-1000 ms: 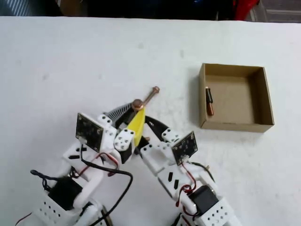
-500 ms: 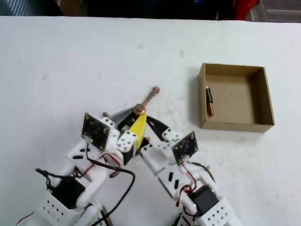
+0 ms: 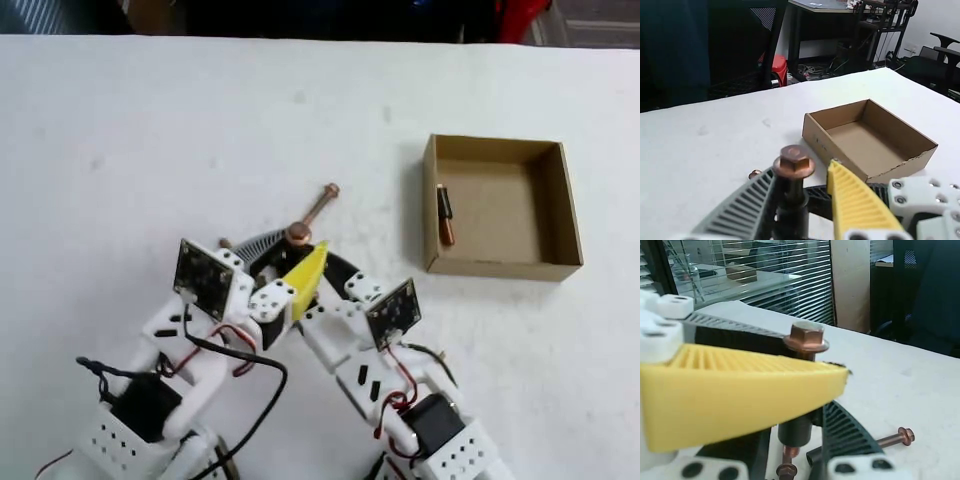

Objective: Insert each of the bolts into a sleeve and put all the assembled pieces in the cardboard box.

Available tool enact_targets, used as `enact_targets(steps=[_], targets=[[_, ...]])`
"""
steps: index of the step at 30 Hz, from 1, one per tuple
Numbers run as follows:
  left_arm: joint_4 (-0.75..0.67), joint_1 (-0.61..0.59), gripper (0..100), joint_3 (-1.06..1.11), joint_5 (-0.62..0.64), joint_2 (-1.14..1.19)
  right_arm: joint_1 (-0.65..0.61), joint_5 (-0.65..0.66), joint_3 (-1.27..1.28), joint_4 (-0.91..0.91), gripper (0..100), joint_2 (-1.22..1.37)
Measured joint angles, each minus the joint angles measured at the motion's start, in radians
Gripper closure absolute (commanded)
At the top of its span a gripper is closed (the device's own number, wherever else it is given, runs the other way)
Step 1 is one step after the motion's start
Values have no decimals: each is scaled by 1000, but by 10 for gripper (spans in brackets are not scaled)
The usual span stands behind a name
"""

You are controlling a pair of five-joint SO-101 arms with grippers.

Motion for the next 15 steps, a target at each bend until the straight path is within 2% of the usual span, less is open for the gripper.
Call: enact_targets(steps=[6,9,15], targets=[[0,-34,779,0,0,0,0,0,0,0,981,0],[0,-89,777,0,-2,-2,5,0,0,2,981,3],[0,-107,776,0,-2,-2,3,0,0,5,981,2]])
